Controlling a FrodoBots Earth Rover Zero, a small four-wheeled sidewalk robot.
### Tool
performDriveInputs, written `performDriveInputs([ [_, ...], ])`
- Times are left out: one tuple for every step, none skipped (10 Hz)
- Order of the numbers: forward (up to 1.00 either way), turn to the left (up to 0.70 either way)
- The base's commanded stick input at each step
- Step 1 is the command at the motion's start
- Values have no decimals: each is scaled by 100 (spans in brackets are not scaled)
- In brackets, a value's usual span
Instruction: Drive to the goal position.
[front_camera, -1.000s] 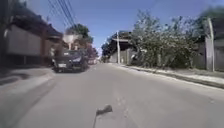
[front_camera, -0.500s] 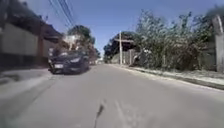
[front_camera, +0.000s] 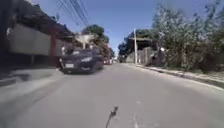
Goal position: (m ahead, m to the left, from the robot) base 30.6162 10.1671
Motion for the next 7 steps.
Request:
performDriveInputs([
  [100, -2],
  [100, -2],
  [100, -2],
  [100, -5],
  [100, -17],
  [100, -37],
  [100, -40],
])
